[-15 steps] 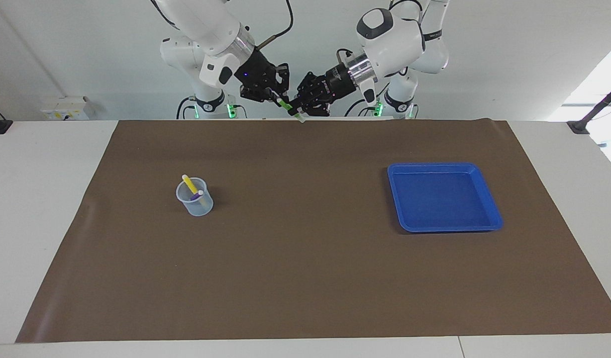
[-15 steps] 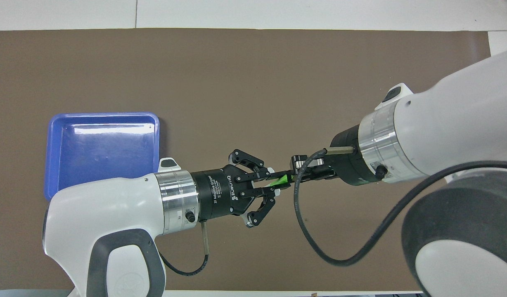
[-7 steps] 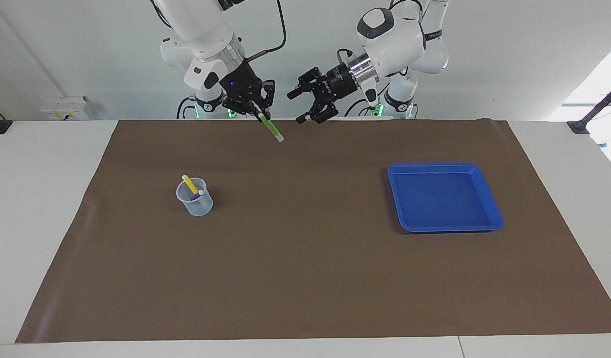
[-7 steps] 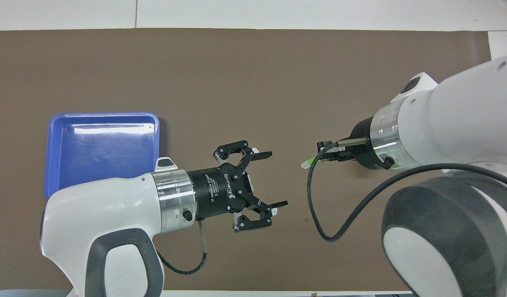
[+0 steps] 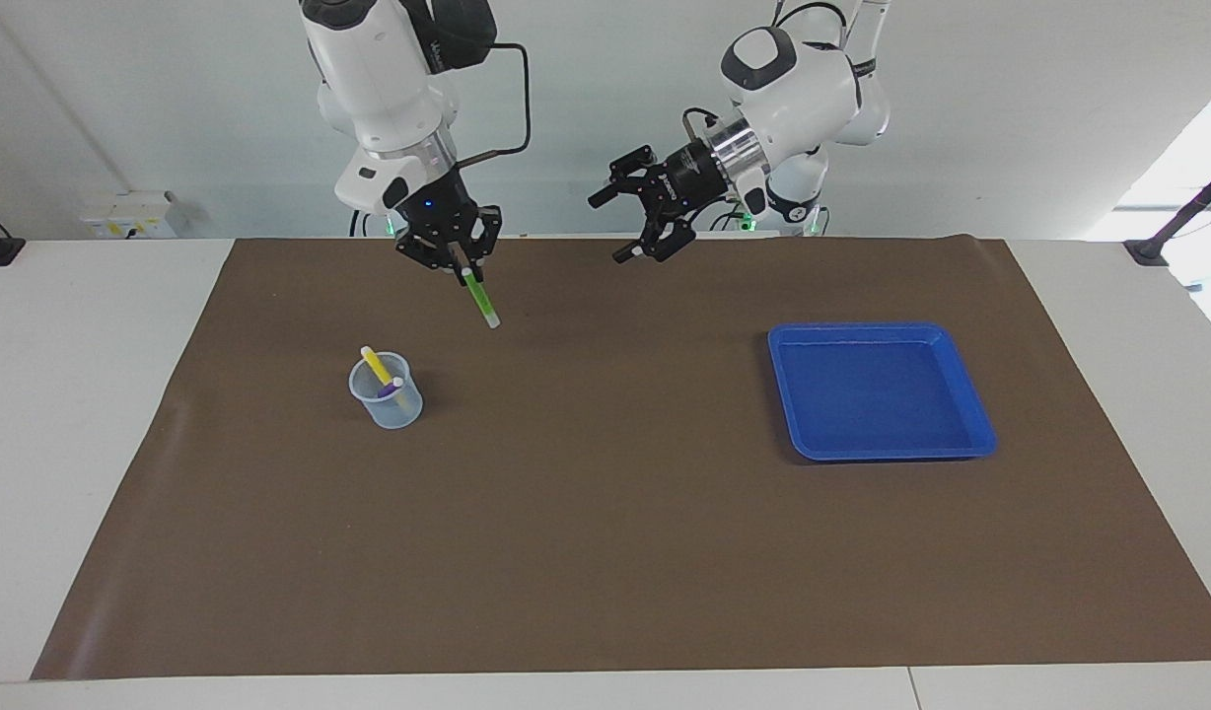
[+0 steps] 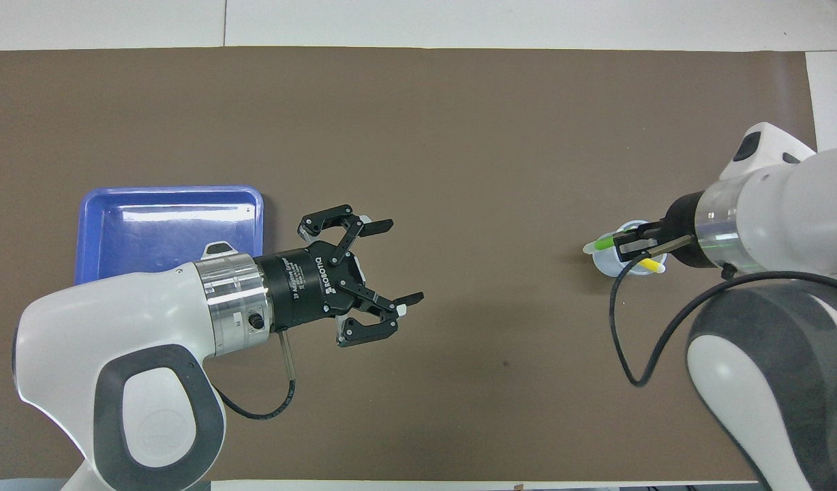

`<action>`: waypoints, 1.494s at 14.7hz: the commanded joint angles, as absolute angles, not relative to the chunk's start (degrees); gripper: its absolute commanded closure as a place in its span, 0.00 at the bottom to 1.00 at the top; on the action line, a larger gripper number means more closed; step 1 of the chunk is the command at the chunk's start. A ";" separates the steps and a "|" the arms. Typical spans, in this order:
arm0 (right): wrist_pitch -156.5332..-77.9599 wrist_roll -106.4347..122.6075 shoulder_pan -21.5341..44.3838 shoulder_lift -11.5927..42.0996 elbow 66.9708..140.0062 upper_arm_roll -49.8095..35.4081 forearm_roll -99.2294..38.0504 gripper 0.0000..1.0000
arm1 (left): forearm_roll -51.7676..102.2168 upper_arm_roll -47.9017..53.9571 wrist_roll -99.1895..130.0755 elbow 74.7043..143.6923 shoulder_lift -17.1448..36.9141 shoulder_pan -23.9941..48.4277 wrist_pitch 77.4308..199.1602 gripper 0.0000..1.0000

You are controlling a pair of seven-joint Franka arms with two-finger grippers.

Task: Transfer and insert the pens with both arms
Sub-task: 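Carry the green pen to the cup with the right gripper while the left gripper returns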

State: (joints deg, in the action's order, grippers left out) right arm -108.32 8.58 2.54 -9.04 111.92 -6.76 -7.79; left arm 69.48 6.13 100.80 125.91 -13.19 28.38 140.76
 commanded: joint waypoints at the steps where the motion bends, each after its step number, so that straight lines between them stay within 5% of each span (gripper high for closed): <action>1: -112.57 15.71 2.11 -11.25 116.79 -3.18 -6.86 1.00 | 61.04 6.24 100.02 127.62 -14.77 26.81 138.35 0.00; 10: -120.22 19.78 1.93 -12.04 125.32 -0.97 -6.77 1.00 | 44.93 6.24 82.72 127.09 -14.85 13.46 124.99 0.00; 19: -126.30 21.27 1.32 -9.15 129.99 -0.44 -6.77 1.00 | 26.48 2.40 64.03 120.25 -11.87 10.01 112.26 0.00; 20: -126.91 21.18 1.41 -8.88 129.99 -0.35 -6.77 0.86 | 23.76 0.20 60.50 117.71 -11.00 10.63 109.10 0.00; 22: -128.14 20.75 1.41 -8.53 129.90 -0.35 -6.77 0.28 | 18.49 -1.05 53.91 110.61 -7.75 10.81 101.99 0.00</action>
